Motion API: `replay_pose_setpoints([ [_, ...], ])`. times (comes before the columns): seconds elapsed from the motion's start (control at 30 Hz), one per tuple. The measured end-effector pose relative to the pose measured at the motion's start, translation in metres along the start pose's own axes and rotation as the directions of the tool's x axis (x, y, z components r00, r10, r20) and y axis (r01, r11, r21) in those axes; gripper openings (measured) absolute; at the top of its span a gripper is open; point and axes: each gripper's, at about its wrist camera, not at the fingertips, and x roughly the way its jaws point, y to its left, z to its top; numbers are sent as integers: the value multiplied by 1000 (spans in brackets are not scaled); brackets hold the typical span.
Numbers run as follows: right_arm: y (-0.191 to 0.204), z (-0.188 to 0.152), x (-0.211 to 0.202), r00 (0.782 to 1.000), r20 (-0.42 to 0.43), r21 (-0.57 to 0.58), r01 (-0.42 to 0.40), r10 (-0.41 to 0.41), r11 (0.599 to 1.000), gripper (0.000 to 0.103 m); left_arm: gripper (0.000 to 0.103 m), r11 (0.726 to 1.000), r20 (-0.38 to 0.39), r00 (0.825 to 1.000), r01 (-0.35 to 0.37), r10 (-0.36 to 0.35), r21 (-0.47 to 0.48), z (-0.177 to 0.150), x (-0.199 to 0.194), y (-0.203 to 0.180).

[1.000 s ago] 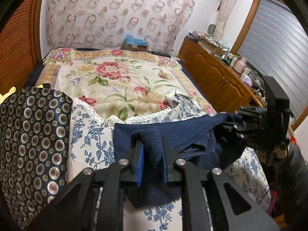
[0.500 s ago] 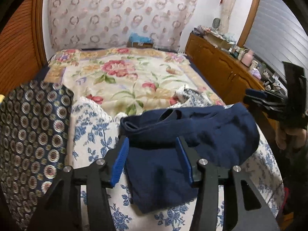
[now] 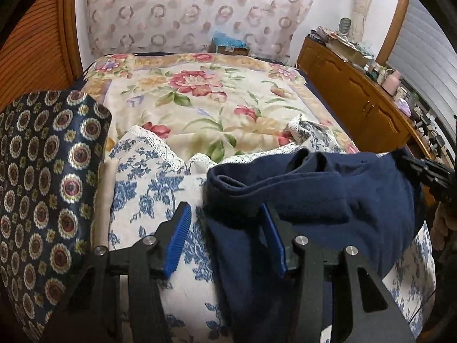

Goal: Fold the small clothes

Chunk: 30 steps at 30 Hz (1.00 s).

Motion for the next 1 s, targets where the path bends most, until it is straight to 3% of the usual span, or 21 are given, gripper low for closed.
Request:
replay_pose_setpoints([
  [0.07,-2,3,-2,998,50,8,30,-30,1000,8,49,1000,6,1000,-5,5,1,3,2,0],
  [0.3,-8,1,13,995,-4,43,96,-96,994,9,50,1000,-26,999,-26,27,7,8,21,3],
  [0.37,-8,0,12,995,-12,43,100,-100,994,18,50,1000,-35,999,-19,19,2,8,23,4],
  [0.43,-8,0,9,994,-22,49,112,-111,992,46,50,1000,-40,999,-12,13,1,9,24,3],
  [0.53,-8,-3,3,992,-26,62,126,-125,990,72,50,1000,-54,999,3,-4,-10,8,26,4],
  [0.73,-8,-16,10,993,-77,112,97,-89,989,78,48,1000,-53,998,21,-21,-8,8,26,6],
  [0.83,-11,-22,26,991,-126,156,72,-52,985,78,35,997,-59,996,70,-71,-20,9,27,7],
  [1.0,-15,-24,37,991,-134,195,6,20,981,80,15,994,-62,992,105,-107,-29,11,23,9],
])
